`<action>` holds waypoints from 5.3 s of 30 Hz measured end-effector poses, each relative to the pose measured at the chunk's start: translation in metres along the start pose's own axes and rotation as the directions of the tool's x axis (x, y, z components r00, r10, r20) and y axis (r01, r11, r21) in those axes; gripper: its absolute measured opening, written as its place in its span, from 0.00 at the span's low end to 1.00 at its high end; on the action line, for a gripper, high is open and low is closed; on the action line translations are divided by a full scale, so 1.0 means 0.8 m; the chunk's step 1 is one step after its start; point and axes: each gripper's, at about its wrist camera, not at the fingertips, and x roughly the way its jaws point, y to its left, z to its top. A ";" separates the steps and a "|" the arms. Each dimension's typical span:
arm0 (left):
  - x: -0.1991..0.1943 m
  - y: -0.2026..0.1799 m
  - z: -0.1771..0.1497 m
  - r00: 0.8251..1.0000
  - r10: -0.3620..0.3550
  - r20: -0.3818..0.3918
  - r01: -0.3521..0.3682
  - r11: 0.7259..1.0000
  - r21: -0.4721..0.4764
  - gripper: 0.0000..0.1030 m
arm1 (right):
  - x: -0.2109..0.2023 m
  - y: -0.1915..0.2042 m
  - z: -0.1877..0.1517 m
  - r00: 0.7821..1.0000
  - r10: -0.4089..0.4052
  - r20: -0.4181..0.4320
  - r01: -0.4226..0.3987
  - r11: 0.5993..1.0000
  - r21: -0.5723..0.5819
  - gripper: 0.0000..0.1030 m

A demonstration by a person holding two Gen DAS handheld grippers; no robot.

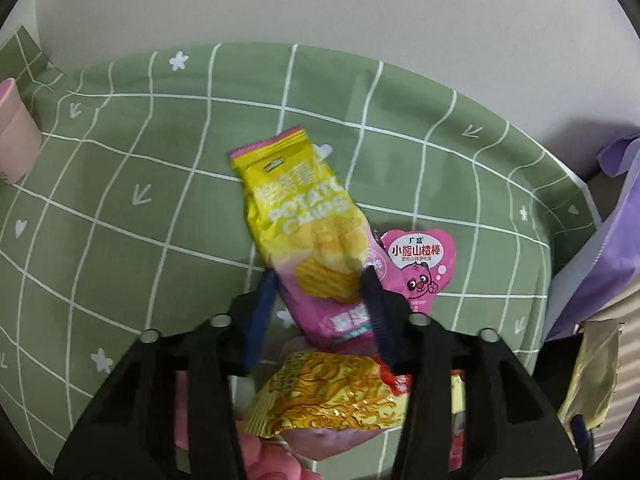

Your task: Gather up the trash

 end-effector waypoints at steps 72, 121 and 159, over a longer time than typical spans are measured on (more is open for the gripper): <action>0.009 -0.008 0.018 1.000 0.018 -0.018 -0.017 0.999 0.039 0.04 | -0.014 0.008 -0.006 1.000 -0.003 0.004 0.003 1.000 -0.017 0.20; 0.006 -0.183 -0.076 0.932 0.070 -0.356 0.229 0.648 0.726 0.28 | -0.072 -0.013 -0.031 0.997 -0.020 0.076 0.017 0.999 0.031 0.20; -0.021 -0.162 -0.069 0.965 -0.163 -0.207 0.253 0.790 0.558 0.20 | -0.117 0.013 -0.029 0.986 -0.144 0.088 0.144 0.990 0.009 0.20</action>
